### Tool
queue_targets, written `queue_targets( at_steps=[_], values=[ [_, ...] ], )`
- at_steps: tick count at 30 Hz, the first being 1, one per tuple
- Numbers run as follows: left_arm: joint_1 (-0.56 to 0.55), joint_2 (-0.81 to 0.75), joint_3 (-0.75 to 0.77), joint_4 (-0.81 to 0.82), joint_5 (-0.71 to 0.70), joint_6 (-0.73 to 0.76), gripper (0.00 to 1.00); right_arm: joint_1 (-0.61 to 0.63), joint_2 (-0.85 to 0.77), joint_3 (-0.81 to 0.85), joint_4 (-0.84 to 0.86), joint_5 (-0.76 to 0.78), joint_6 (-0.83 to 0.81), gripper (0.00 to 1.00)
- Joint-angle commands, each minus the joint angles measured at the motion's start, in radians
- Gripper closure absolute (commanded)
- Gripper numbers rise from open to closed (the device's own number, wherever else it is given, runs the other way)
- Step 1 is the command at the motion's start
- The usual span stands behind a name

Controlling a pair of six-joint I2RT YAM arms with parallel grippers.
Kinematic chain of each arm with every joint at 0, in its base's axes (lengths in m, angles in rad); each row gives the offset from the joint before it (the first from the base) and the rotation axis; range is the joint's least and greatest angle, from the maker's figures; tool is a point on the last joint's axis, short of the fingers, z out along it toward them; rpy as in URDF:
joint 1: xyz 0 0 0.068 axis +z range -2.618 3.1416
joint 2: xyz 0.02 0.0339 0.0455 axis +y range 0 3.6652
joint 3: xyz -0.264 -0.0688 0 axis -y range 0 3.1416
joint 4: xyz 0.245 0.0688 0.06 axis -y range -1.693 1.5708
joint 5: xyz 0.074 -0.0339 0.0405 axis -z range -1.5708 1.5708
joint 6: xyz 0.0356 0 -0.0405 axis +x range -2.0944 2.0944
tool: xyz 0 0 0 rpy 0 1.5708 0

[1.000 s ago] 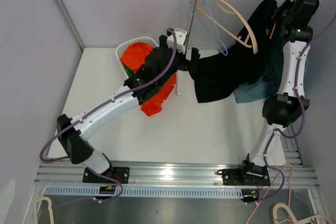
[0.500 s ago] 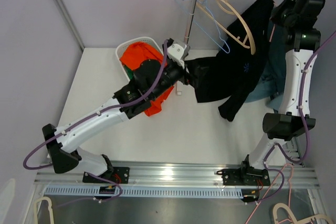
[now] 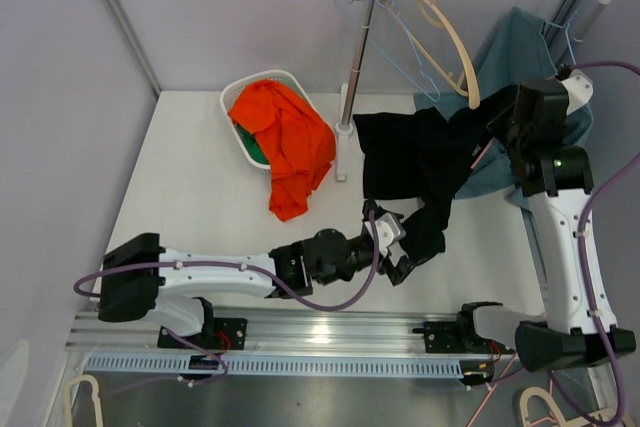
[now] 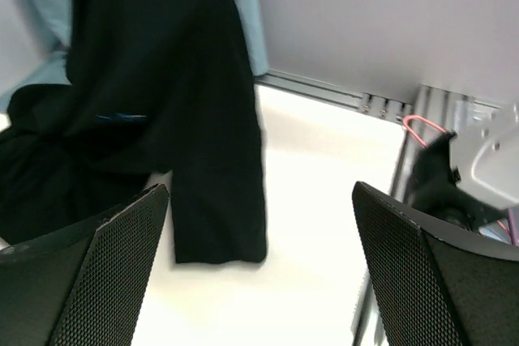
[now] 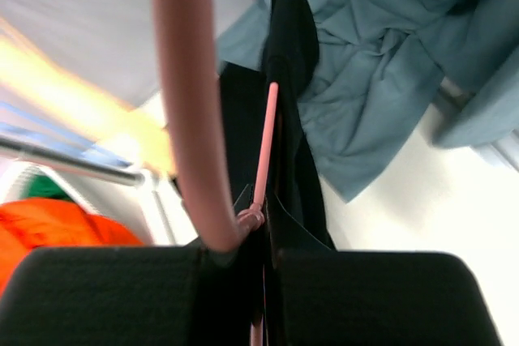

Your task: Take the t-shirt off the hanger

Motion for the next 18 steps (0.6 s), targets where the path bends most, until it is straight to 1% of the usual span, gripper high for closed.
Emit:
queue_targets(
  at_steps=[1,6,9,10,12,13,14,15,16,17,18],
  values=[
    [-0.042,0.036,-0.093,0.358,-0.022,-0.006,0.00,0.072,-0.072,-0.021,-0.012,0.154,0.159,1.00],
    [-0.071,0.148,-0.127,0.546,-0.102,0.026,0.01,0.129,-0.140,-0.076,-0.019,0.128,0.194,1.00],
    [-0.081,0.208,-0.121,0.614,-0.134,0.049,0.00,0.155,-0.178,-0.100,-0.019,0.116,0.205,1.00],
    [-0.082,0.229,-0.113,0.628,-0.136,0.054,0.01,0.162,-0.198,-0.116,-0.014,0.110,0.208,1.00],
    [-0.082,0.249,-0.058,0.596,-0.195,0.066,0.00,0.166,-0.212,-0.119,-0.019,0.100,0.208,1.00],
    [-0.082,0.257,-0.029,0.540,-0.206,0.077,0.21,0.166,-0.220,-0.117,-0.028,0.094,0.208,1.00],
    [-0.082,0.262,-0.012,0.504,-0.199,0.091,0.53,0.168,-0.223,-0.114,-0.028,0.093,0.199,1.00],
    [-0.084,0.255,0.003,0.472,-0.200,0.082,0.96,0.169,-0.223,-0.107,-0.032,0.094,0.193,1.00],
    [-0.087,0.245,-0.010,0.470,-0.208,0.074,0.99,0.168,-0.220,-0.100,-0.045,0.108,0.185,1.00],
    [-0.094,0.213,-0.039,0.522,-0.197,0.077,0.99,0.168,-0.195,-0.067,-0.060,0.117,0.156,1.00],
    [-0.126,0.193,-0.155,0.603,-0.203,0.121,0.99,0.166,-0.168,-0.039,-0.087,0.129,0.139,1.00]
  ],
)
